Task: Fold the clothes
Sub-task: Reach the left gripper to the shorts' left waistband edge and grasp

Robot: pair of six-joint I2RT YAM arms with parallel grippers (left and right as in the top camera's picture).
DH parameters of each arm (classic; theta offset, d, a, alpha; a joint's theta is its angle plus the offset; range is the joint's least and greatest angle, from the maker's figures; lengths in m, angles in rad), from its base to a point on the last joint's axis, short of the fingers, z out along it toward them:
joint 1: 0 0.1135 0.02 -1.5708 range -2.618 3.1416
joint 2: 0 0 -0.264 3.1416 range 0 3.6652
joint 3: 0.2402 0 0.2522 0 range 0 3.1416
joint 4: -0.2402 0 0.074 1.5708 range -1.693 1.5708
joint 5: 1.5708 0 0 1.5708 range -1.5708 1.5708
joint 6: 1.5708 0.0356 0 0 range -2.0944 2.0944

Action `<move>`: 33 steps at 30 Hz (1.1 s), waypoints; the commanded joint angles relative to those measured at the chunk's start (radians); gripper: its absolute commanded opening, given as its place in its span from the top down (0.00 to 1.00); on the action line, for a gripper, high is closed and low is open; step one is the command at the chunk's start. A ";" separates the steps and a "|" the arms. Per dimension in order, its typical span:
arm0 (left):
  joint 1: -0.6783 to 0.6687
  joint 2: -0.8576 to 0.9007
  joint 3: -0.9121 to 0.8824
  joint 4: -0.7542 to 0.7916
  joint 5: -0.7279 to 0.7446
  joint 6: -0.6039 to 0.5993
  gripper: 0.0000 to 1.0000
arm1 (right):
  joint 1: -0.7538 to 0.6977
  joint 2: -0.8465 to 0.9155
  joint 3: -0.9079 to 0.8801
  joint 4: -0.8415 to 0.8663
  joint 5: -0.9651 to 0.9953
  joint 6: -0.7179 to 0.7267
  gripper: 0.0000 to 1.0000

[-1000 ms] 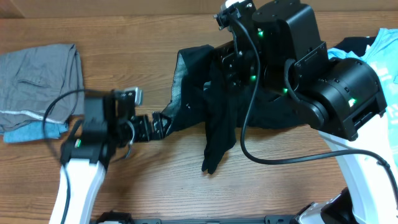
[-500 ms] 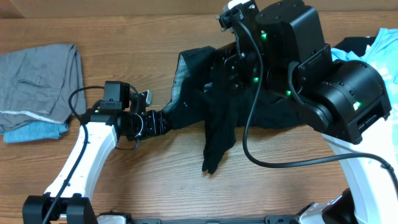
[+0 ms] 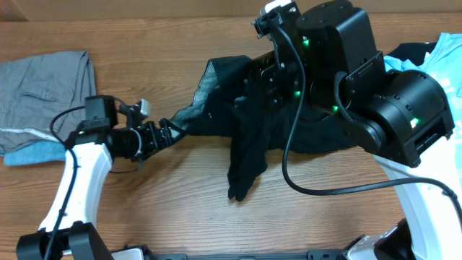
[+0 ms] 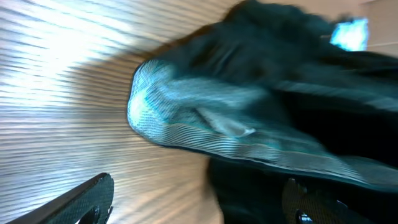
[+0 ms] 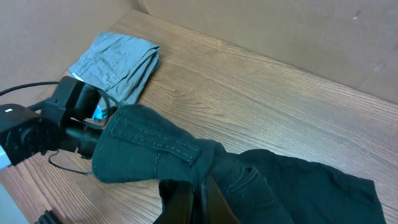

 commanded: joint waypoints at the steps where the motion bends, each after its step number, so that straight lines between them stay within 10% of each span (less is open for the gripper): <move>1: 0.049 0.002 0.020 -0.022 0.195 0.069 0.10 | -0.003 -0.043 0.016 0.006 0.001 0.005 0.96; 16: 0.024 0.002 0.018 0.036 -0.165 0.187 0.08 | -0.003 -0.043 0.016 -0.003 0.000 0.005 0.96; 33: -0.104 0.167 -0.012 0.222 -0.161 0.148 0.48 | -0.003 -0.043 0.016 -0.004 0.000 0.005 0.96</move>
